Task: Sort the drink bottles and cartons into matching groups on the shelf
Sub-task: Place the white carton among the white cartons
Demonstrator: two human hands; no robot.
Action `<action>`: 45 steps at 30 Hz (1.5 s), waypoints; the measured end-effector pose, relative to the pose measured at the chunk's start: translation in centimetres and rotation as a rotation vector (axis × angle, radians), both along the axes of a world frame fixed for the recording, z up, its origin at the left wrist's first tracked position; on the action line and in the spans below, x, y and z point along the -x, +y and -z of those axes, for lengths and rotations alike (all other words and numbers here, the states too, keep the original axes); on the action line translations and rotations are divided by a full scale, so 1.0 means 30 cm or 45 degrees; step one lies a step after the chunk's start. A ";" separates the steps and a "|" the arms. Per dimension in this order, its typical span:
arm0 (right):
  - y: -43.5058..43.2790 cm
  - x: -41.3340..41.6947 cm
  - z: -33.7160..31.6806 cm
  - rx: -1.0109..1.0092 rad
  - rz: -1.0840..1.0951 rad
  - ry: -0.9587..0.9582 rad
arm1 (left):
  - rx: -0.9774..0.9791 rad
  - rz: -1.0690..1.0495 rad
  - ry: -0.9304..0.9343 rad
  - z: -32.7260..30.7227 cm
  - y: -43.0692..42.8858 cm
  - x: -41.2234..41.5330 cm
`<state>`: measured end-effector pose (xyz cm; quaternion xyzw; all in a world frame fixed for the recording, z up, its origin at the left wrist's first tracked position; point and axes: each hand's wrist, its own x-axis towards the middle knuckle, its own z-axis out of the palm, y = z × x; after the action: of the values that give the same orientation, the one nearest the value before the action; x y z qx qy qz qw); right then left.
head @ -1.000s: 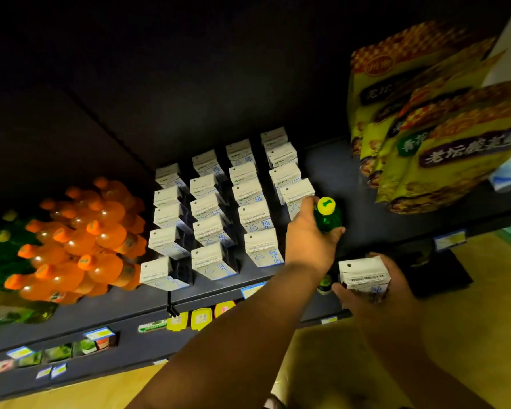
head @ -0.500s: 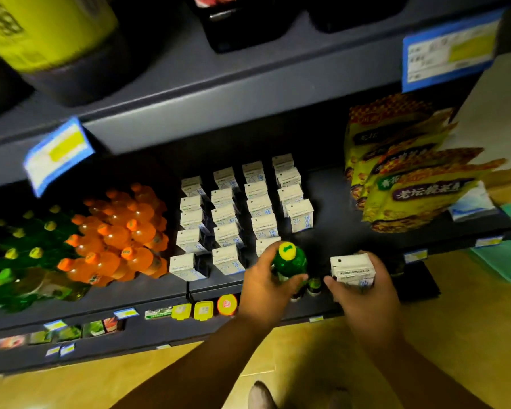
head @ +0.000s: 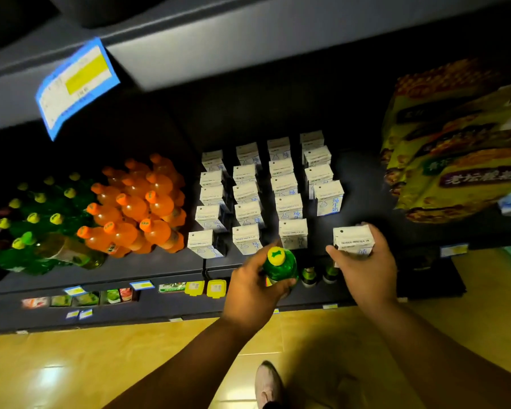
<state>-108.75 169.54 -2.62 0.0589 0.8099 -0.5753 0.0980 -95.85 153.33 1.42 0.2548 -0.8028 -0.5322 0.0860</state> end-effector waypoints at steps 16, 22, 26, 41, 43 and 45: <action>-0.161 0.184 0.179 -0.123 -0.017 0.044 | 0.122 0.104 -0.119 0.120 -0.165 -0.032; -0.156 0.187 0.227 -0.123 -0.065 0.068 | 0.132 0.097 -0.121 0.126 -0.201 -0.018; -0.083 0.154 0.234 -0.109 -0.161 0.073 | 0.149 0.111 -0.094 0.103 -0.213 -0.015; 0.007 -0.303 -0.238 0.141 -0.681 -0.262 | -0.143 -0.062 -0.063 -0.373 0.015 -0.163; -0.058 -0.356 -0.312 0.147 -0.841 -0.187 | -0.165 -0.034 -0.079 -0.423 0.053 -0.194; -0.097 -0.378 -0.359 0.004 -0.890 -0.094 | -0.176 0.000 -0.108 -0.455 0.065 -0.228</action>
<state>-97.41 166.63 8.16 -0.2013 0.7761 -0.5058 0.3184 -89.01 155.27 15.08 0.2825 -0.7669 -0.5752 0.0342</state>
